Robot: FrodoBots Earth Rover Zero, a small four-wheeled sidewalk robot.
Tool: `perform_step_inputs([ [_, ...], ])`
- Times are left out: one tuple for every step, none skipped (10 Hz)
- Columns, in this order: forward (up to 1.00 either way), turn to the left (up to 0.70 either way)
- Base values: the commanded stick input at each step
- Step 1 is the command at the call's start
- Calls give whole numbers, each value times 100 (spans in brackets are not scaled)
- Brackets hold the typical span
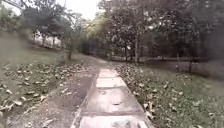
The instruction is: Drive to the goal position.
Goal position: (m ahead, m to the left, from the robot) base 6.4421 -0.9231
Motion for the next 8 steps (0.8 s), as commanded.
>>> perform_step_inputs([
  [100, 0],
  [100, 0],
  [100, 0],
  [100, 2],
  [100, 15],
  [100, 38],
  [100, 10],
  [100, 0],
])
